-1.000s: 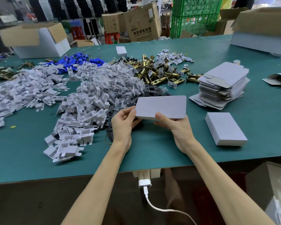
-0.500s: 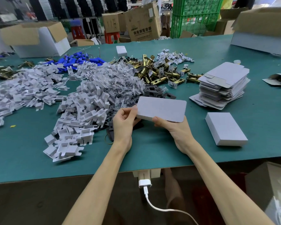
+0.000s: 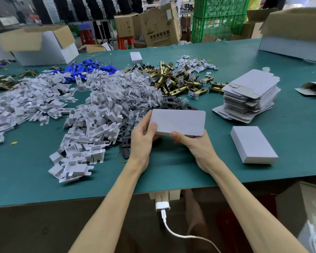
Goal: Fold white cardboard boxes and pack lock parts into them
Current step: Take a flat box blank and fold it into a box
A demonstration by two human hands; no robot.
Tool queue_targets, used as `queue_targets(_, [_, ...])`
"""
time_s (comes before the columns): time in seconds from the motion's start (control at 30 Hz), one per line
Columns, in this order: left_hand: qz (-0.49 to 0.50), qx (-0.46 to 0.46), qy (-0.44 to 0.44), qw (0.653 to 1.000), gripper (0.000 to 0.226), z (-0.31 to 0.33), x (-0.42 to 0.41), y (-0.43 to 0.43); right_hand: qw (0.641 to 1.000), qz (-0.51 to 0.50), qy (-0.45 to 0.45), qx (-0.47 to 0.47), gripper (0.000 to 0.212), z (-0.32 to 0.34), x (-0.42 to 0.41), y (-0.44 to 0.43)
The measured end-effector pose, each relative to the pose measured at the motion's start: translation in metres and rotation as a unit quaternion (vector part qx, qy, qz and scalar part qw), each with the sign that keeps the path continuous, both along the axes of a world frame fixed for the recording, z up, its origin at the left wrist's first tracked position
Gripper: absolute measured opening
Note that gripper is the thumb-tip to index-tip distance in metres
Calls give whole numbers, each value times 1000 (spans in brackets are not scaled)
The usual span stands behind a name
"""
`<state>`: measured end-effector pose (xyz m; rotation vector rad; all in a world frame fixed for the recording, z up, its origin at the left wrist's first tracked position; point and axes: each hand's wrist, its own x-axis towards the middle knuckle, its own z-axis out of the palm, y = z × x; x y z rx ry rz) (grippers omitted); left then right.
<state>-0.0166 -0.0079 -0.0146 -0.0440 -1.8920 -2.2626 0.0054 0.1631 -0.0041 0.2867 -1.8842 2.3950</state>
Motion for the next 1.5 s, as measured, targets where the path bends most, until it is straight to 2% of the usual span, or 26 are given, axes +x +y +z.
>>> queue_targets(0.07, [62, 36, -16, 997, 41, 0, -2, -2, 1000, -1, 10, 13, 42, -1, -3, 0])
queue_targets(0.13, [111, 69, -38, 991, 34, 3, -2, -3, 1000, -20, -9, 8, 64, -3, -7, 1])
queue_targets(0.2, [103, 100, -48, 988, 26, 8, 0, -1, 999, -29, -25, 9, 85, -4, -9, 3])
queue_targets(0.3, [67, 70, -40, 995, 32, 13, 6, 3, 999, -1, -8, 34, 97, -7, -12, 5])
queue_targets(0.37, [31, 47, -28, 998, 43, 15, 9, 6, 997, 15, 18, 70, 92, -7, -11, 7])
queue_targets(0.43, [10, 22, -21, 999, 53, 16, 11, 7, 996, 27, 34, 83, 70, -5, -9, 7])
queue_targets(0.5, [7, -7, -15, 1000, 53, 13, 10, 7, 995, 32, 53, 76, 41, -4, -7, 4])
queue_targets(0.57, [9, -29, -5, 1000, 54, 9, 8, 7, 997, 16, 48, 56, 31, -2, -5, 2])
queue_targets(0.63, [0, -41, 0, 999, 52, 7, 7, 8, 999, -9, 25, 35, 31, 0, -5, 2])
queue_targets(0.83, [-45, -40, 30, 998, 27, 9, 9, 6, 998, -30, 5, 48, 35, 4, -1, 0])
queue_targets(0.97, [-34, -26, 17, 999, 32, 7, 8, 5, 998, -8, -3, 60, 41, 7, 1, 0])
queue_targets(1.07, [-7, -6, -4, 1000, 28, 7, 8, 4, 995, -5, -6, 98, 31, 5, 0, -2])
queue_targets(1.13, [2, 3, -19, 1000, 30, 7, 6, 4, 993, -13, -7, 116, 32, 4, -1, -2])
queue_targets(1.33, [-21, -6, -20, 1000, 35, 6, 6, 6, 996, 16, 6, 87, 35, 4, 0, -1])
queue_targets(1.5, [8, -30, -43, 999, 28, 4, 3, 5, 996, -60, -45, 46, 32, 4, -5, -4])
